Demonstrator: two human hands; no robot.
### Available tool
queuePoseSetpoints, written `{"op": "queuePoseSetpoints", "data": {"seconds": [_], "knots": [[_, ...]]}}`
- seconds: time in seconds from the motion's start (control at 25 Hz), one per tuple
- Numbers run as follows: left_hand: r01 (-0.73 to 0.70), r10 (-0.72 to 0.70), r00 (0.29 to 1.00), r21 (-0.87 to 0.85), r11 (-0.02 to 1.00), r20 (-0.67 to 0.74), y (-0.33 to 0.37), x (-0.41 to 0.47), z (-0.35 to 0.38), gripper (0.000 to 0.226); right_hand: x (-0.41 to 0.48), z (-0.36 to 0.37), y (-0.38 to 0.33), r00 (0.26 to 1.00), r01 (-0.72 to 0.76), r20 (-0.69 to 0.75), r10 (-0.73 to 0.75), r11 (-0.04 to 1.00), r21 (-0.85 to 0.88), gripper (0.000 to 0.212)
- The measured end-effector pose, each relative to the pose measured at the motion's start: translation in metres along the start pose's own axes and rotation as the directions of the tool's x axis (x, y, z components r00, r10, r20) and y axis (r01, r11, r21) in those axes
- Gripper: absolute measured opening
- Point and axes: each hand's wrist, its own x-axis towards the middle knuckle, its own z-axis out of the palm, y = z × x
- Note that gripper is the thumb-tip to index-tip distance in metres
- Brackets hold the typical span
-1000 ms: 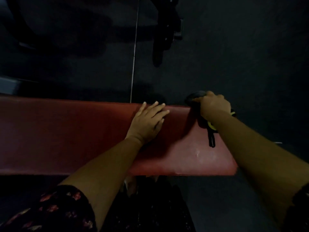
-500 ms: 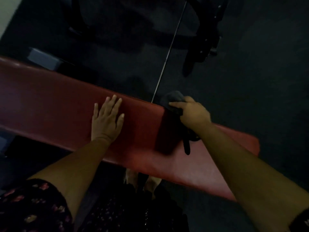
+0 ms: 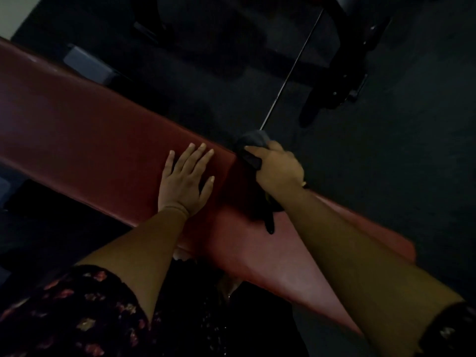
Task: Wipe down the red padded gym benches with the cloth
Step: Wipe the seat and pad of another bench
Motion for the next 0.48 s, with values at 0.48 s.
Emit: {"op": "queuePoseSetpoints", "data": {"seconds": [0.48], "knots": [[-0.004,-0.004,0.996,-0.090,0.996,-0.086,0.002,0.000,-0.008,0.063,0.023,-0.014,-0.009,0.946,-0.277,0.135,0.294,0.952,-0.134,0.038]]}}
